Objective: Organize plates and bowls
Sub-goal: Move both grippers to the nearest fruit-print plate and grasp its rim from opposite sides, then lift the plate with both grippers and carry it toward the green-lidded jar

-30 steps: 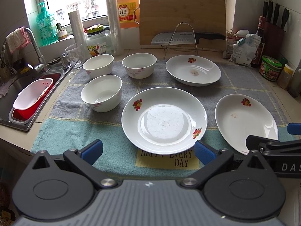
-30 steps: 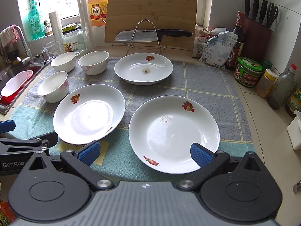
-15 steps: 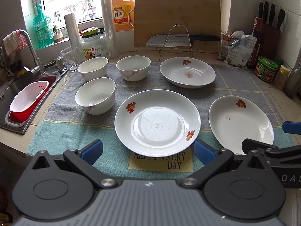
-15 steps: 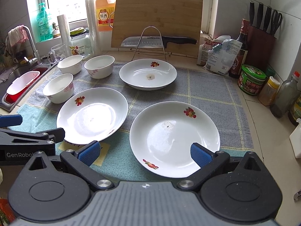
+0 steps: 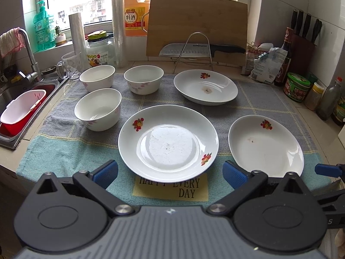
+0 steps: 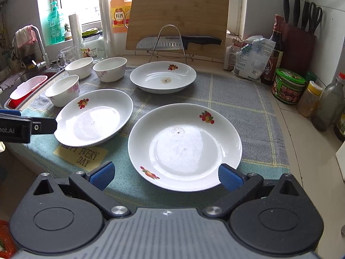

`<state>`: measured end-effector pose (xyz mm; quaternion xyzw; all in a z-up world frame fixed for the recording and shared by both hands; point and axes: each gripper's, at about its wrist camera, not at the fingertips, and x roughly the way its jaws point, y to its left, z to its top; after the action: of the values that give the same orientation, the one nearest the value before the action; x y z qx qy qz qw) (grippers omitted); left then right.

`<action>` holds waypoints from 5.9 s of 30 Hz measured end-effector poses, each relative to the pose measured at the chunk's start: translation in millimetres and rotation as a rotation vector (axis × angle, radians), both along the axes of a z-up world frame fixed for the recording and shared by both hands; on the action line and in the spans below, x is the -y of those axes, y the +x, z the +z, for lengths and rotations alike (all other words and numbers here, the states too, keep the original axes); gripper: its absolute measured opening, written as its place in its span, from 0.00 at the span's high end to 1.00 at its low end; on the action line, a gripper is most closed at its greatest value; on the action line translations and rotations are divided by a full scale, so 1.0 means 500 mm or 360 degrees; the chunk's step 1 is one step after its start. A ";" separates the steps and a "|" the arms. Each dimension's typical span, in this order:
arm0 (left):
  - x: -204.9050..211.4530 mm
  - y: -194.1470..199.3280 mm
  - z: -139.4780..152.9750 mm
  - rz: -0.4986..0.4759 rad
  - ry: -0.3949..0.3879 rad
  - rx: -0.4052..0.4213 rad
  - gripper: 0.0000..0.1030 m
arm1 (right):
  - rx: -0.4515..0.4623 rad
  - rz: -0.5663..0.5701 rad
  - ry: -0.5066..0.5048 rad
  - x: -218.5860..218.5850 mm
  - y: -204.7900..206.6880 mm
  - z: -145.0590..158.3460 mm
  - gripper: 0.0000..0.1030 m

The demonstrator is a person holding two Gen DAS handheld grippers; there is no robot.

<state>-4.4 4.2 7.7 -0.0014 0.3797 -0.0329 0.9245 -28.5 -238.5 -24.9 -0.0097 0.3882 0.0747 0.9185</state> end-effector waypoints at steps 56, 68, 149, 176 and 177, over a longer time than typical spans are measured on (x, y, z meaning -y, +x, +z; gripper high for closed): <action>0.257 0.318 -0.112 -0.1057 0.0021 -0.0301 0.01 | 0.0110 0.0159 -0.0043 0.044 0.046 -0.156 0.00; 0.319 0.360 -0.175 -0.1314 0.0096 -0.0513 0.01 | 0.0120 0.0127 -0.0041 0.042 0.044 -0.157 0.00; 0.355 0.432 -0.124 -0.1849 0.0048 -0.0662 0.09 | -0.0028 0.0282 -0.0138 0.092 0.123 -0.109 0.00; 0.543 0.593 -0.115 -0.1772 0.0047 -0.0531 0.09 | 0.0011 0.0294 -0.0179 0.272 0.299 -0.114 0.00; 0.547 0.597 -0.118 -0.1769 0.0045 -0.0533 0.09 | 0.0008 0.0295 -0.0172 0.276 0.303 -0.116 0.00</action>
<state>294.0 -269.1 -51.2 0.2054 0.4650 -0.5075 0.6957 122.8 -376.6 -82.8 -0.0953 0.3867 0.1381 0.9068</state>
